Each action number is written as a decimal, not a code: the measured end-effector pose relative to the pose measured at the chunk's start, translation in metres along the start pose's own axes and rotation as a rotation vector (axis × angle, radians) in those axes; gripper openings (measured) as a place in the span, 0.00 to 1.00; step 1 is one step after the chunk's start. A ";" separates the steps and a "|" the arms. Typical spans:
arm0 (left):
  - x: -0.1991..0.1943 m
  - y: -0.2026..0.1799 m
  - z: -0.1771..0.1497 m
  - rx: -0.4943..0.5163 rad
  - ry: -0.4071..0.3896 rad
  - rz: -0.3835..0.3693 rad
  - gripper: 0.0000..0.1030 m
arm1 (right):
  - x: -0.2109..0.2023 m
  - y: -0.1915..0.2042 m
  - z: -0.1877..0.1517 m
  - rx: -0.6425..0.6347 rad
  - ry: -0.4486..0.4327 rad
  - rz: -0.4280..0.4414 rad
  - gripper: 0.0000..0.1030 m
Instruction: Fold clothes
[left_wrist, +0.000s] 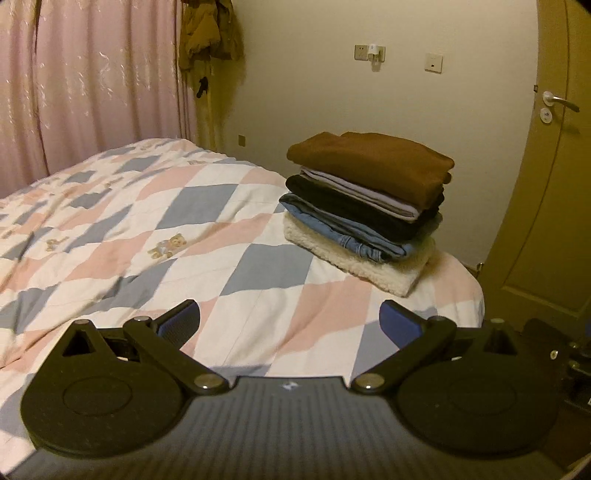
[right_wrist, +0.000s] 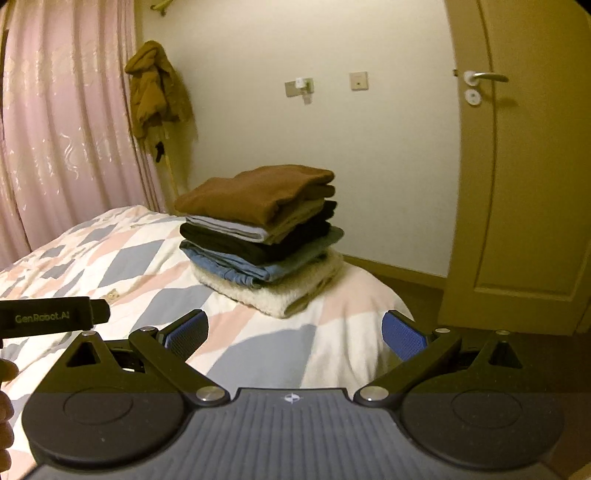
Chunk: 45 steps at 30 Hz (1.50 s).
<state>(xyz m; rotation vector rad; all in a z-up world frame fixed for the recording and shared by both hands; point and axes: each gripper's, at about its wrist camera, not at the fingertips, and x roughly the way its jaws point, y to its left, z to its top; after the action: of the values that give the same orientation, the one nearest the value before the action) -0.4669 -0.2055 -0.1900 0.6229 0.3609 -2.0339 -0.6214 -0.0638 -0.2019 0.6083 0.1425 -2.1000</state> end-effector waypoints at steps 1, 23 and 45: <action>-0.006 -0.003 -0.002 0.009 0.002 0.018 0.99 | -0.007 -0.002 -0.002 0.003 -0.001 0.000 1.00; -0.113 -0.019 -0.046 -0.037 -0.076 -0.021 0.99 | -0.093 -0.012 -0.014 -0.034 -0.004 -0.002 1.00; -0.082 -0.022 -0.048 0.028 -0.112 0.037 0.99 | -0.059 -0.015 -0.004 -0.017 0.024 0.028 1.00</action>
<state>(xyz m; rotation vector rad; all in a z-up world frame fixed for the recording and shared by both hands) -0.4370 -0.1128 -0.1835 0.5266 0.2536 -2.0318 -0.6052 -0.0097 -0.1798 0.6226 0.1649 -2.0633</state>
